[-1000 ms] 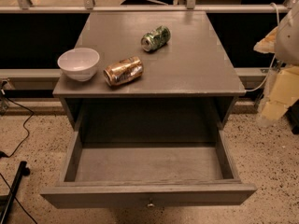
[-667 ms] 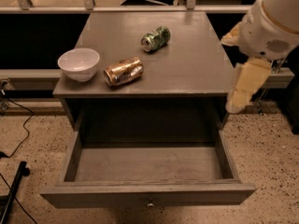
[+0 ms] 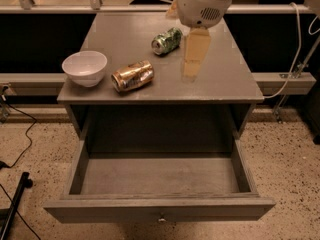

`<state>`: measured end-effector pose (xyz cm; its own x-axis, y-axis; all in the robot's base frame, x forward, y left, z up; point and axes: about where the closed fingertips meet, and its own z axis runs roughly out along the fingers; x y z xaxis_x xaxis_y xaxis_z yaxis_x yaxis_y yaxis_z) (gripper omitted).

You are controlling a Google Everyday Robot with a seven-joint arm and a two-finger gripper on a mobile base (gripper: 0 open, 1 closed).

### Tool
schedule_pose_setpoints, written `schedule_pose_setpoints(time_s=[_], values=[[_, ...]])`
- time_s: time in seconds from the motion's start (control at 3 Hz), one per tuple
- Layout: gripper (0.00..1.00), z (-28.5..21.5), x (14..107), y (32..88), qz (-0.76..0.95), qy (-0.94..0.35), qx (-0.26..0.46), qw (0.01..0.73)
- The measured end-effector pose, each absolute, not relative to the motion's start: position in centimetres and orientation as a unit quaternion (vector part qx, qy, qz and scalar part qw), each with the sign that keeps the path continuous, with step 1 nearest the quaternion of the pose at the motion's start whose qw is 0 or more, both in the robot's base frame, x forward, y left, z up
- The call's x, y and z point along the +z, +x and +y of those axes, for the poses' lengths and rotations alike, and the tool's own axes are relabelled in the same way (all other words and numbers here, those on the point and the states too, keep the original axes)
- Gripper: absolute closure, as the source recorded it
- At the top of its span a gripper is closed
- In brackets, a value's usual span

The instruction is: Place orange can into top drawer

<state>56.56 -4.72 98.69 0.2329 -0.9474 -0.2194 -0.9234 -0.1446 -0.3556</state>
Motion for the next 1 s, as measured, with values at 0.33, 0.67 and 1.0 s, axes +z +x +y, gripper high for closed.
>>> schedule_pose_setpoints(time_s=[0.33,0.67,1.0], values=[[0.00,0.4,97.7,60.3,0.572,-0.796,-0.022,0.198],[0.00,3.7,93.6,63.4,0.550,-0.820,-0.024,0.156],[0.00,4.8,89.2,65.4,0.542,-0.832,-0.023,0.119]])
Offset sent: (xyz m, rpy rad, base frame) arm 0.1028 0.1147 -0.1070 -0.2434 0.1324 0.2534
